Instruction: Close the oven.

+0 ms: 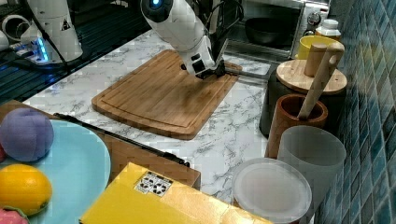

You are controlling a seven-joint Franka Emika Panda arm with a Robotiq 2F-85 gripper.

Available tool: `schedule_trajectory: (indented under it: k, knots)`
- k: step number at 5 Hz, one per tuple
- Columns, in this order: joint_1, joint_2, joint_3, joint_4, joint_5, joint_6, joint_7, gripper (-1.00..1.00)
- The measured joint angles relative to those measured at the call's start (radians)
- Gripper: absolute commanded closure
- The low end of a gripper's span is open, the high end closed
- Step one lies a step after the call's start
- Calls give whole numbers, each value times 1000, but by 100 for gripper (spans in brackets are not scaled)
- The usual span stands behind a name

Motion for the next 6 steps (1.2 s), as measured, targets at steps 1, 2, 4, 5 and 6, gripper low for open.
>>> schedule_trajectory:
  k: [1, 2, 4, 5, 6]
  knots:
    - [4, -15, 9, -16, 114, 51, -9, 100]
    - [4, -37, 19, -16, 124, 17, -9, 100]
    - [18, -26, 27, 27, -51, -16, 12, 100]
    - [26, -9, 38, 61, -62, -15, 19, 100]
    - [28, -5, 38, 66, -63, -15, 19, 100]
